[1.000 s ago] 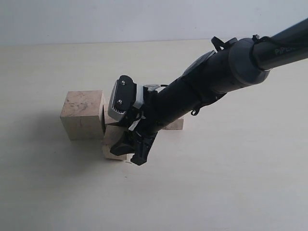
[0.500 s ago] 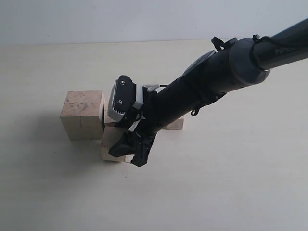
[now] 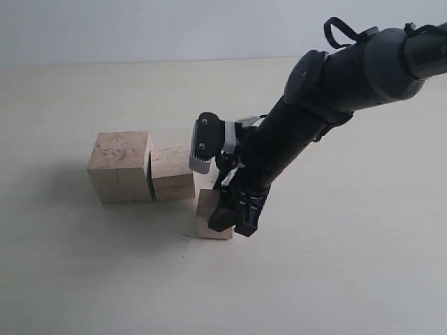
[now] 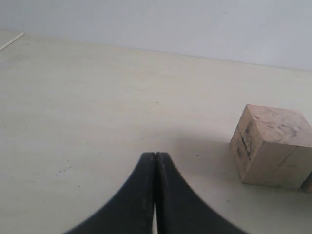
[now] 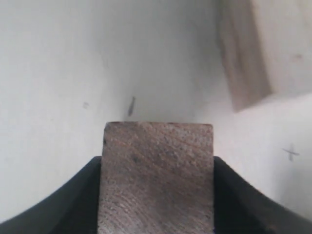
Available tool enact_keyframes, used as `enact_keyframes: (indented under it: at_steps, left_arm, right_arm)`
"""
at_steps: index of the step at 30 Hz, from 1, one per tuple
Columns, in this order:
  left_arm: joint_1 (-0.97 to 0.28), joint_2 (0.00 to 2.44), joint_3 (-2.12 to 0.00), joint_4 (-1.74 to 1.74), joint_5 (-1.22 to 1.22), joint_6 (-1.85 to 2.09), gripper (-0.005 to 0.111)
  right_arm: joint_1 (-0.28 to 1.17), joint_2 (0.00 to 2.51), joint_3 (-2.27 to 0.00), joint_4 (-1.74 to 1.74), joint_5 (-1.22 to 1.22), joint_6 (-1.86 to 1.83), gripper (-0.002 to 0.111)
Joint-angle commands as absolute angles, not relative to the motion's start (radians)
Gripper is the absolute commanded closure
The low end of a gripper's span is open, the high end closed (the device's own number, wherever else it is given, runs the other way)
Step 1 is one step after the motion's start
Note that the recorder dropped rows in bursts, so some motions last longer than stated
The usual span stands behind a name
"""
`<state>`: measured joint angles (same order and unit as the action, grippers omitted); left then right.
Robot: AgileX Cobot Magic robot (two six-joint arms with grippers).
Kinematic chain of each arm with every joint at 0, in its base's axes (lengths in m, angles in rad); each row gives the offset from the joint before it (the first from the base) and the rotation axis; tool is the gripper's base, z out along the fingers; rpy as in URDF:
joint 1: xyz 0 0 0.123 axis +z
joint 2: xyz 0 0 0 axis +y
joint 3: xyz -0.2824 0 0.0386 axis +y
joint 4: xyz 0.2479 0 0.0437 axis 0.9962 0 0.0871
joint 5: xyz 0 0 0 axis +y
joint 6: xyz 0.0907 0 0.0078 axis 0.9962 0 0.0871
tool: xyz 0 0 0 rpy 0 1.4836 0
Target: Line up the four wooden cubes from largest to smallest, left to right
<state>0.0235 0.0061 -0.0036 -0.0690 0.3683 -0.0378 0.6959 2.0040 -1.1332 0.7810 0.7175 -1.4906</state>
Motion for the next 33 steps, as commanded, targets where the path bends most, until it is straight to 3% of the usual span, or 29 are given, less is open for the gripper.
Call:
enact_keyframes:
  at_steps: [1,33]
  left_arm:
    - [0.018,0.000,0.000,-0.072,0.358,-0.037,0.107]
    - [0.018,0.000,0.000,-0.072,0.358,-0.037,0.107]
  right_arm:
    - [0.666,1.998,-1.136,0.778,0.652,-1.514,0.108]
    - [0.616,2.093,-1.326,0.652,0.667,-1.493,0.108]
